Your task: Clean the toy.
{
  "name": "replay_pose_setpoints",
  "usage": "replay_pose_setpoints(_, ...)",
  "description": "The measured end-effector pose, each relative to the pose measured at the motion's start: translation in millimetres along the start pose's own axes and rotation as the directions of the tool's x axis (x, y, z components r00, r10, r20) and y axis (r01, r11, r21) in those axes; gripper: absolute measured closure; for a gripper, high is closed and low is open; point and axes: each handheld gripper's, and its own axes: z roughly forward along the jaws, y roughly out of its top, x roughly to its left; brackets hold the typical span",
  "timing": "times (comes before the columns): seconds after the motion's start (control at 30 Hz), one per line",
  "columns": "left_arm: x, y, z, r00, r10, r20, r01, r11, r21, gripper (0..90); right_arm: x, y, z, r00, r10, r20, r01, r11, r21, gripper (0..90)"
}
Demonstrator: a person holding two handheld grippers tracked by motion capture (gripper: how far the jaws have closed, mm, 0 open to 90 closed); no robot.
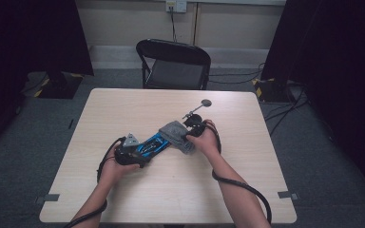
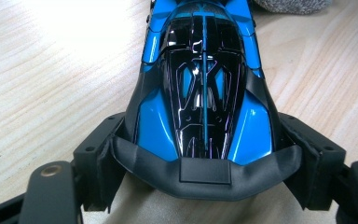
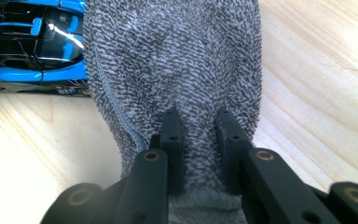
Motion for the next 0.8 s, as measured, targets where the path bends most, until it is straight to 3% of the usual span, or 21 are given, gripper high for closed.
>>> replay_pose_setpoints(0.8, 0.0, 0.0, 0.0, 1.0000, 0.000, 0.000, 0.000, 1.0000, 0.000, 24.2, -14.7, -14.8, -11.6, 0.9987, 0.001, 0.051, -0.001, 1.000, 0.001, 75.7)
